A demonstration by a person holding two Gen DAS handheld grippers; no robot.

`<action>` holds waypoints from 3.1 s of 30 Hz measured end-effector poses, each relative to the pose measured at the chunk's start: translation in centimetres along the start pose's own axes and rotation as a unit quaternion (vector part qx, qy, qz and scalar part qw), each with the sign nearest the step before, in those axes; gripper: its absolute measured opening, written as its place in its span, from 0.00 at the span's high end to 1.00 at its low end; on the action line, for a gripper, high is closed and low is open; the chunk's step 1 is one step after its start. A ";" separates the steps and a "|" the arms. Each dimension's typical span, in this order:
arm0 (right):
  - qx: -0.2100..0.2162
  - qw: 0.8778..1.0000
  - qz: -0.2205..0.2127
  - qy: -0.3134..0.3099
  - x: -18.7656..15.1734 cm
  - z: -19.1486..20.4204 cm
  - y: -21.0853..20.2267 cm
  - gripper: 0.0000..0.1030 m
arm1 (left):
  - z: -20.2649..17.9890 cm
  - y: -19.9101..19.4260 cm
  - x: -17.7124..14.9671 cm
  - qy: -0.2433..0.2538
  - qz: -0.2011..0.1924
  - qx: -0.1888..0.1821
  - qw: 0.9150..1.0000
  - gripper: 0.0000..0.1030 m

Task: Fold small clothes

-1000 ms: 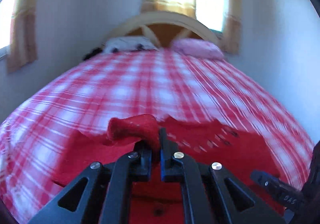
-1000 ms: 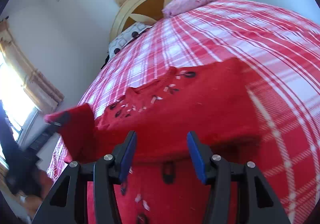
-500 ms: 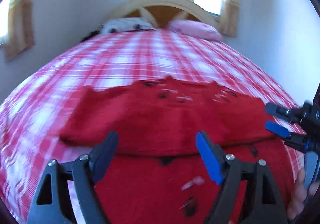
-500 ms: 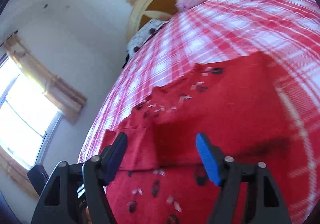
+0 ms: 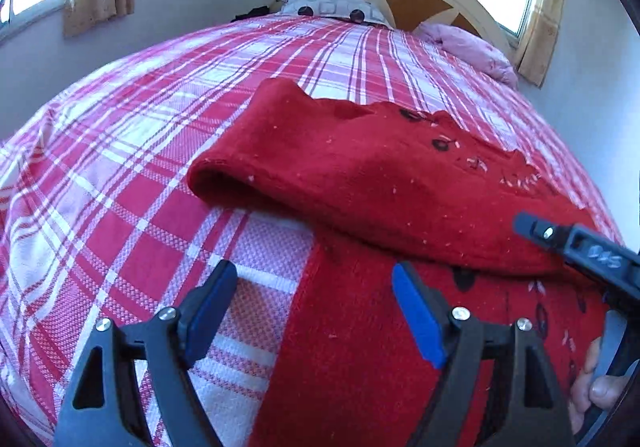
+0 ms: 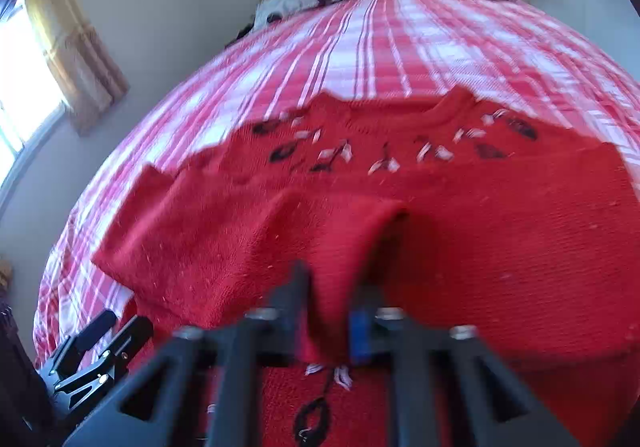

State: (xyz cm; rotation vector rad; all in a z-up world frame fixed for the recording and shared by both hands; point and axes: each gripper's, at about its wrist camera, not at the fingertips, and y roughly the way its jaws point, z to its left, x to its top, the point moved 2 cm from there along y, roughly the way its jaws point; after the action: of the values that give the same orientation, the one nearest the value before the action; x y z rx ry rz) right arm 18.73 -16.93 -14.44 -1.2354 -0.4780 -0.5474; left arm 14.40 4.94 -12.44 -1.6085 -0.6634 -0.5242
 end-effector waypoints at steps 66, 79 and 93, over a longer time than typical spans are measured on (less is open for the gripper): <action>-0.060 0.993 -0.096 -0.036 3.3 -9.3 -9.6 0.93 | 4.1 3.7 4.3 -0.088 0.019 0.106 0.990 0.11; -0.175 0.983 -0.042 -0.043 -0.1 -12.7 -6.1 0.92 | 3.6 3.9 4.3 -0.069 0.029 0.129 0.989 0.05; -0.165 0.972 -0.163 0.048 0.4 -14.0 -13.9 0.46 | 2.3 -2.8 7.1 0.027 -0.056 0.115 0.991 0.07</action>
State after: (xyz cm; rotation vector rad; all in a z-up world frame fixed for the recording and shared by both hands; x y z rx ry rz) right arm 10.98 -33.76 -7.50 -1.4473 -0.5247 -0.9934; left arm 17.61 8.27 -6.00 -1.3426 -0.7486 -0.5501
